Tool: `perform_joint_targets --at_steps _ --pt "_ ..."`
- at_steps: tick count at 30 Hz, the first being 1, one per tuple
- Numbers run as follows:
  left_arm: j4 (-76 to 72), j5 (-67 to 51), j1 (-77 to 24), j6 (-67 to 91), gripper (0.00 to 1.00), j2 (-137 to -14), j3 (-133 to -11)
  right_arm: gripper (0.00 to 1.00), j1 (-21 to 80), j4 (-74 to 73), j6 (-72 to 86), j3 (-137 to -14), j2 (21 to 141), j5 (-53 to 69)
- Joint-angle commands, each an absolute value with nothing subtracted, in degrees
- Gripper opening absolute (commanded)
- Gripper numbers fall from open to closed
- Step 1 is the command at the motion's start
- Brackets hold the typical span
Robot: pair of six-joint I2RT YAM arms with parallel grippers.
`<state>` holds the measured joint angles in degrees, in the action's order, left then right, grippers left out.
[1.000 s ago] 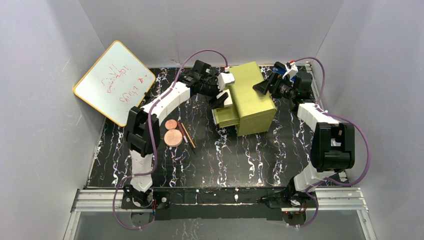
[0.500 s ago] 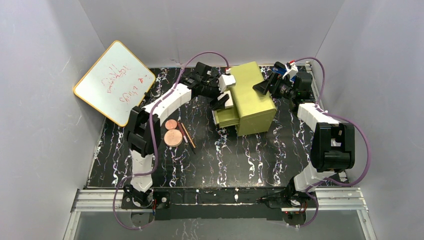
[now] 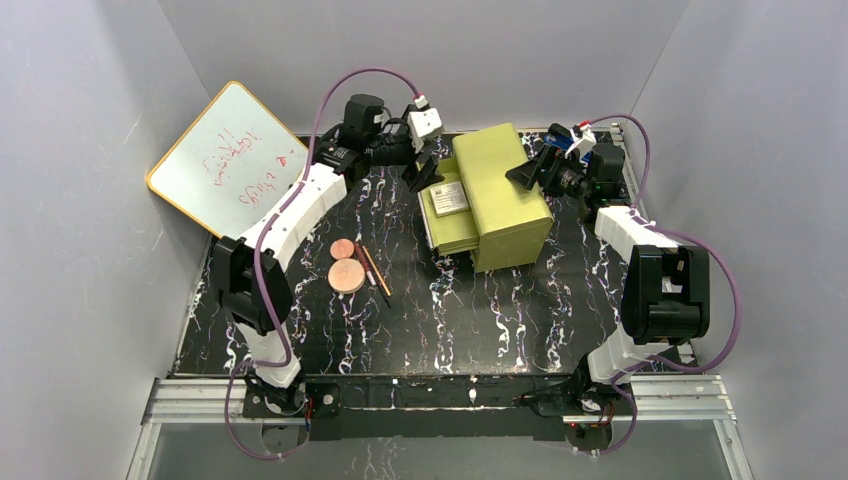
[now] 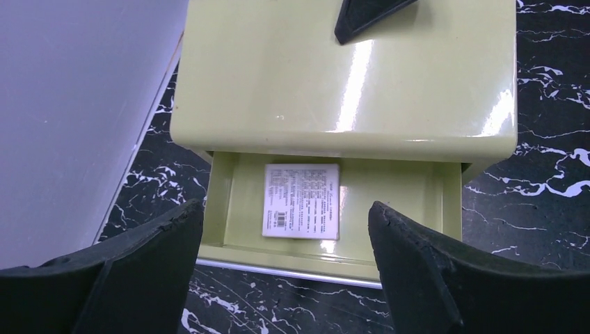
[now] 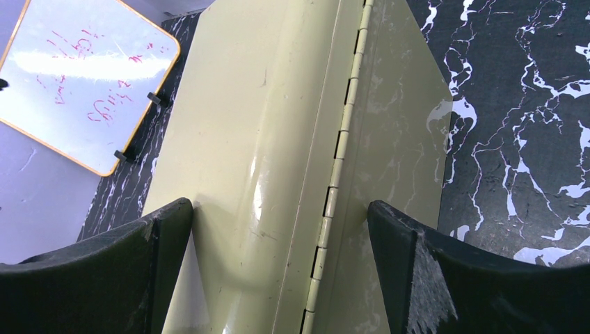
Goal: Organize the makeup
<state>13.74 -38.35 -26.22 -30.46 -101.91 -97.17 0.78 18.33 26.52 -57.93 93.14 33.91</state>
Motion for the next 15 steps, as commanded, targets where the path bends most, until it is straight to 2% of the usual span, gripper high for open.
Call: perform_joint_targets --at_steps 1,7,10,15 --pt "15.8 -40.8 -26.5 -30.0 0.84 -102.7 -97.2 1.0 0.5 6.2 20.4 -54.1 95.4 32.3" --pt "16.1 -32.3 -25.0 -31.7 0.86 -97.3 -91.9 1.0 0.5 6.1 20.3 -54.5 95.9 32.2" --pt "17.5 -25.0 -20.9 -30.7 0.87 -92.7 -84.5 1.0 0.5 6.5 20.6 -54.5 96.1 32.5" --pt "20.9 -20.9 -13.6 -22.4 0.87 -90.5 -72.4 1.0 0.5 7.4 21.3 -54.6 97.1 33.4"
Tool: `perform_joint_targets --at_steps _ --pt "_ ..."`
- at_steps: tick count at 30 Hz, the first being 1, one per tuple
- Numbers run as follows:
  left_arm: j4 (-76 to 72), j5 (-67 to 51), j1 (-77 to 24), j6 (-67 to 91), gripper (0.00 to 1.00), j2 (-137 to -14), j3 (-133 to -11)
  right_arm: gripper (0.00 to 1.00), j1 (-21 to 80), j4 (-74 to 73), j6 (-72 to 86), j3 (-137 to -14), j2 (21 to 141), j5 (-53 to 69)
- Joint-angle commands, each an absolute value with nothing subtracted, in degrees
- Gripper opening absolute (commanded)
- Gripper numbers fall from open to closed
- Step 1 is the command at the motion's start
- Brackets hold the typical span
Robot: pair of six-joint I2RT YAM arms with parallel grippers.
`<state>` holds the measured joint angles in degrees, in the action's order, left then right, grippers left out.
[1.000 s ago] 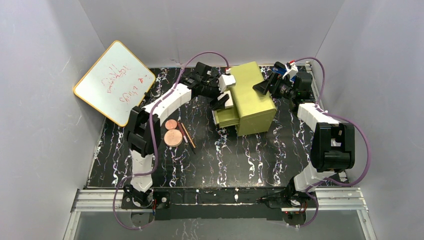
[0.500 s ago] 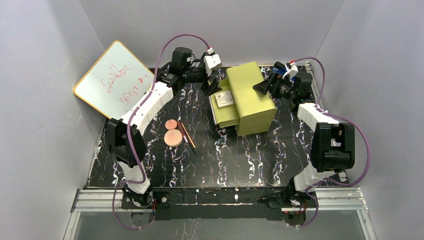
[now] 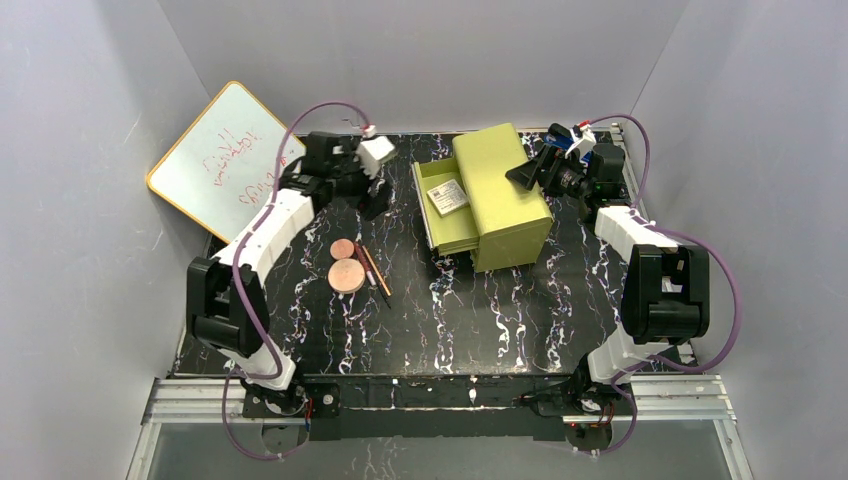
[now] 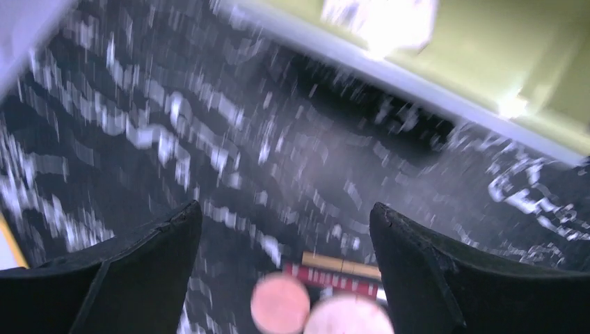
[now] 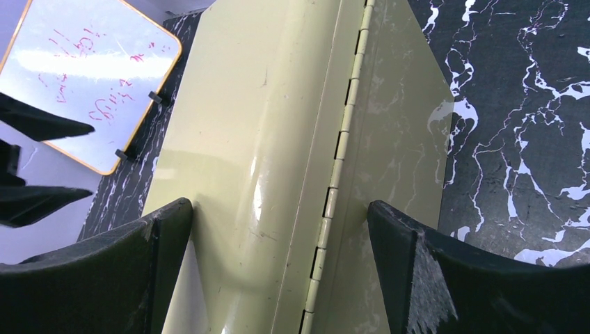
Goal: Organize the makeup
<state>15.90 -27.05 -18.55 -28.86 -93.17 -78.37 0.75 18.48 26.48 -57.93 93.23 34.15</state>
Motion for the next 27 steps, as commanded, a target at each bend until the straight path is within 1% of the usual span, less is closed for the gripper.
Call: perform_joint_targets --at_steps 1,5,6,7,11,13,17,19,21,22,23,27 --pt "21.8 -19.6 -13.1 -20.5 0.87 -91.6 -71.7 1.0 0.5 7.5 21.4 -54.6 97.3 33.5" --pt "22.6 -13.7 -12.1 -11.7 0.88 -94.8 -70.5 1.0 0.5 7.9 21.7 -54.4 97.1 33.9" --pt "22.7 -13.2 -12.1 -10.5 0.94 -95.4 -70.3 1.0 0.5 7.8 21.7 -54.3 96.9 33.9" --pt "22.7 -13.1 -12.0 -9.4 0.98 -96.0 -70.0 1.0 0.5 7.8 21.6 -54.2 96.7 33.8" --pt "22.9 -11.5 -11.0 -6.6 0.98 -98.2 -69.4 1.0 0.5 7.5 21.4 -53.7 95.8 33.4" --pt "22.9 -11.1 -9.7 -4.9 0.93 -99.0 -69.4 1.0 0.5 7.4 21.3 -53.6 95.7 33.4" --pt "22.7 -10.6 -7.1 -2.2 0.75 -99.7 -68.9 1.0 0.5 7.4 21.3 -53.6 95.8 33.4" --pt "23.0 -10.3 -6.1 -1.6 0.63 -99.8 -68.5 1.0 0.4 7.4 21.3 -53.7 96.0 33.5" --pt "23.4 -10.3 -5.3 -1.4 0.45 -99.9 -68.2 1.0 0.4 7.5 21.4 -53.9 96.1 33.5" --pt "23.5 -10.3 -4.9 -1.2 0.38 -99.9 -68.0 1.0 0.4 7.5 21.4 -53.9 96.2 33.5" --pt "23.5 -10.6 -4.5 -1.0 0.34 -99.9 -67.8 1.0 0.4 7.5 21.4 -53.8 96.3 33.5" --pt "23.5 -12.4 -4.2 -0.4 0.3 -101.2 -67.7 1.0 0.5 7.5 21.4 -53.9 96.2 33.5"
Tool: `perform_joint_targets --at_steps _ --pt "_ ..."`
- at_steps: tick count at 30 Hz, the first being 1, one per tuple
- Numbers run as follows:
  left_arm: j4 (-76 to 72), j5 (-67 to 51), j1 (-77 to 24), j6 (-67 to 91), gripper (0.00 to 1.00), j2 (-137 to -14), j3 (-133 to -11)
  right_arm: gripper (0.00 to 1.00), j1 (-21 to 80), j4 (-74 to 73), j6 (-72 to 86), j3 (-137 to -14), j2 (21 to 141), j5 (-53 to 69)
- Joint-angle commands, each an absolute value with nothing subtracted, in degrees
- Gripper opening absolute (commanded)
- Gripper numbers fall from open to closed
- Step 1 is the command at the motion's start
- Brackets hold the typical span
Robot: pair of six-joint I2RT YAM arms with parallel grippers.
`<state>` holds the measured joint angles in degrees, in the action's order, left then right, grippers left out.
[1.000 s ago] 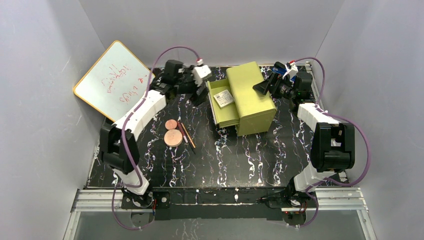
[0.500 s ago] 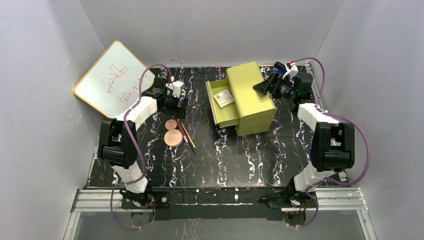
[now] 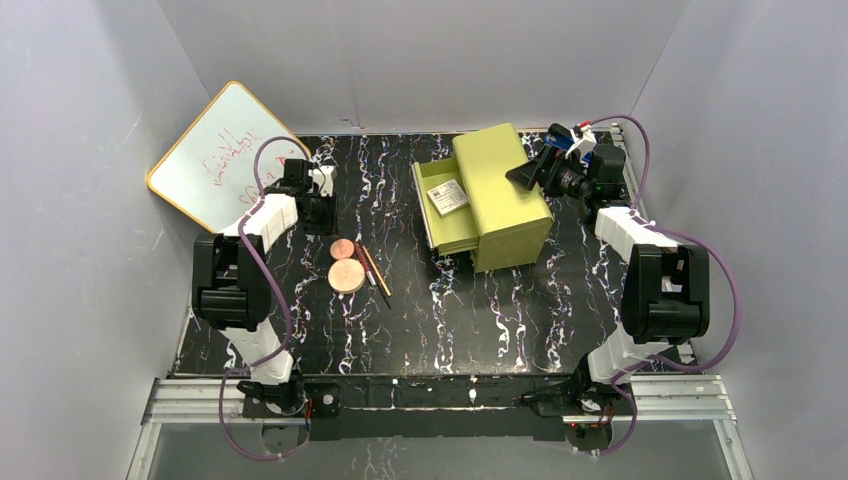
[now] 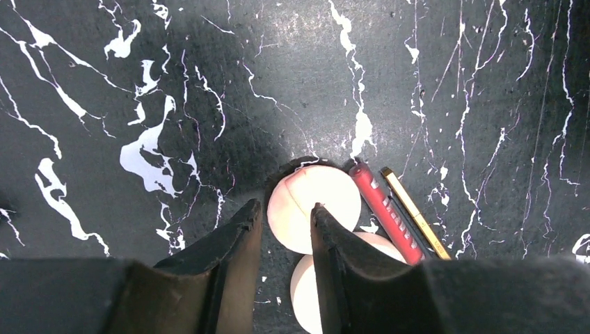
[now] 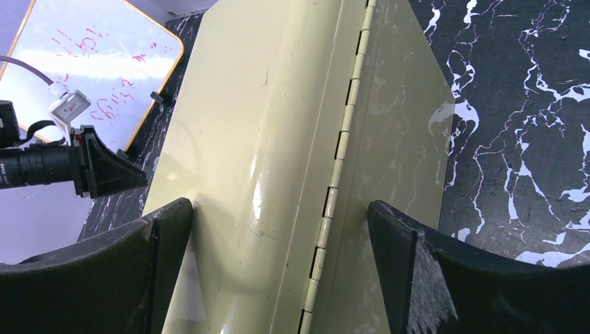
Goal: Organize the makeup
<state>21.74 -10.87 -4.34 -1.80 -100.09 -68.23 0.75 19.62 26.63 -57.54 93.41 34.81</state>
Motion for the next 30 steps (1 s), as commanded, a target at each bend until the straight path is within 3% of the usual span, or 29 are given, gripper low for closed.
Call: perform_joint_targets --at_steps 1,6,12,17,23,30 --pt "23.5 -12.6 -4.2 -0.4 0.29 -101.7 -67.7 1.0 0.5 7.4 21.4 -53.8 96.2 33.5" --pt "23.5 -14.0 -4.2 -0.4 0.28 -104.3 -67.6 1.0 0.5 7.3 21.3 -53.8 96.1 33.3" --pt "23.7 -14.7 -4.2 -0.4 0.19 -107.4 -67.7 1.0 0.5 7.5 21.3 -53.7 96.4 33.5" --pt "24.5 -14.4 -4.2 -0.4 0.0 -108.9 -68.6 1.0 0.5 7.6 21.4 -53.7 96.4 33.5" --pt "25.8 -8.8 -4.2 -0.8 0.0 -103.4 -71.2 1.0 0.5 7.6 21.2 -53.4 96.3 33.5" --pt "27.4 -5.8 -7.6 -0.4 0.0 -93.9 -84.4 1.0 0.5 7.6 21.3 -53.6 96.4 33.4"
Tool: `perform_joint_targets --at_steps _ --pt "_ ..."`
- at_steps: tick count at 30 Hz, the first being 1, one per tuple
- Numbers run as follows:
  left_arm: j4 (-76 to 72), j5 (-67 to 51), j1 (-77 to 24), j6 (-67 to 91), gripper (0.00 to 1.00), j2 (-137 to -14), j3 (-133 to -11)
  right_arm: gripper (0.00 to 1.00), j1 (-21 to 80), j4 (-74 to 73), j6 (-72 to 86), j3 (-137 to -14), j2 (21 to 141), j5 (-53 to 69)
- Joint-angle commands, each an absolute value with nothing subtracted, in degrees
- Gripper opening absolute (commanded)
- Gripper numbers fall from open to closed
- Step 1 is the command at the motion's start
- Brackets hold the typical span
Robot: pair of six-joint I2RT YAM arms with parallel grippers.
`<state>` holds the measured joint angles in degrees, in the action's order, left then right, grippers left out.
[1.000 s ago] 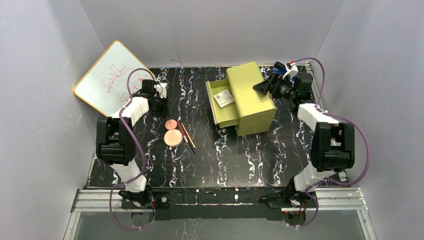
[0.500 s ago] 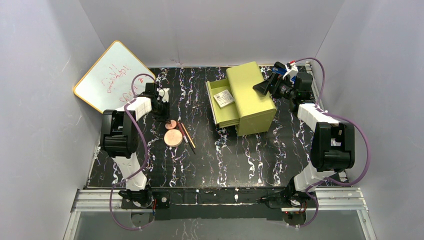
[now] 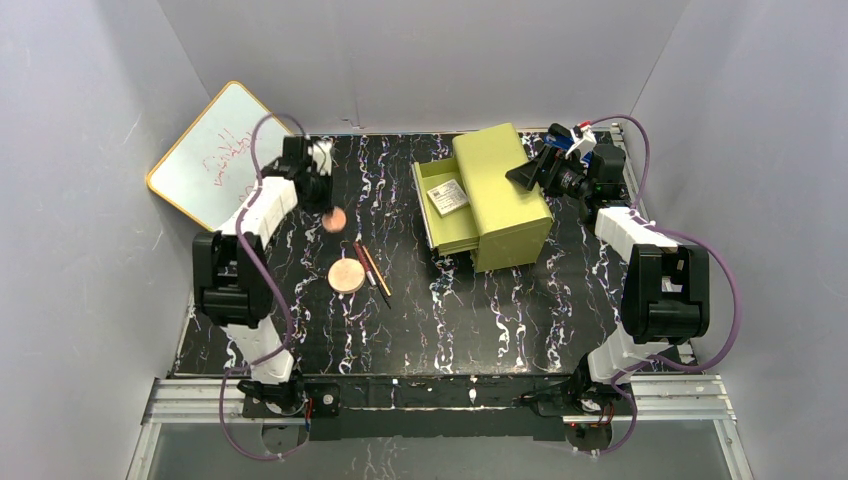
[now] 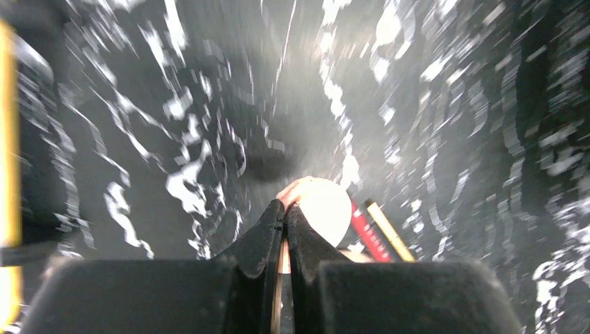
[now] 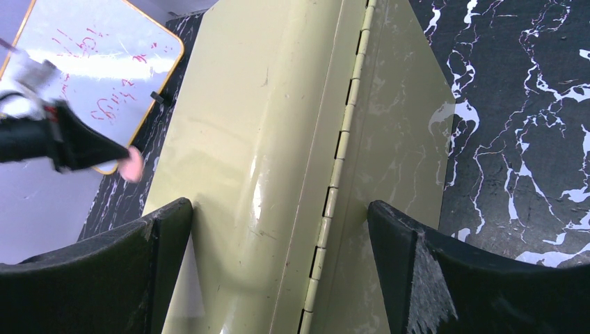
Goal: Organize the makeup
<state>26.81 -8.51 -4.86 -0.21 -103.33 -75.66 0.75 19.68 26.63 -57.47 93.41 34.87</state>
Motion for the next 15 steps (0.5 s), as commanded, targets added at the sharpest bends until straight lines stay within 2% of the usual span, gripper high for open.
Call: perform_joint_targets --at_steps 1,7,15 --pt "27.4 -5.7 -9.2 -0.4 0.0 -93.3 -86.2 1.0 0.5 7.5 21.3 -53.7 96.5 33.3" --pt "27.9 -7.6 -21.0 -0.4 0.0 -97.4 -97.1 1.0 0.5 7.1 21.2 -53.8 96.2 33.1" --pt "29.6 -8.5 -30.7 1.3 0.0 -109.0 -108.8 1.0 0.4 6.7 20.9 -53.4 95.2 32.7"
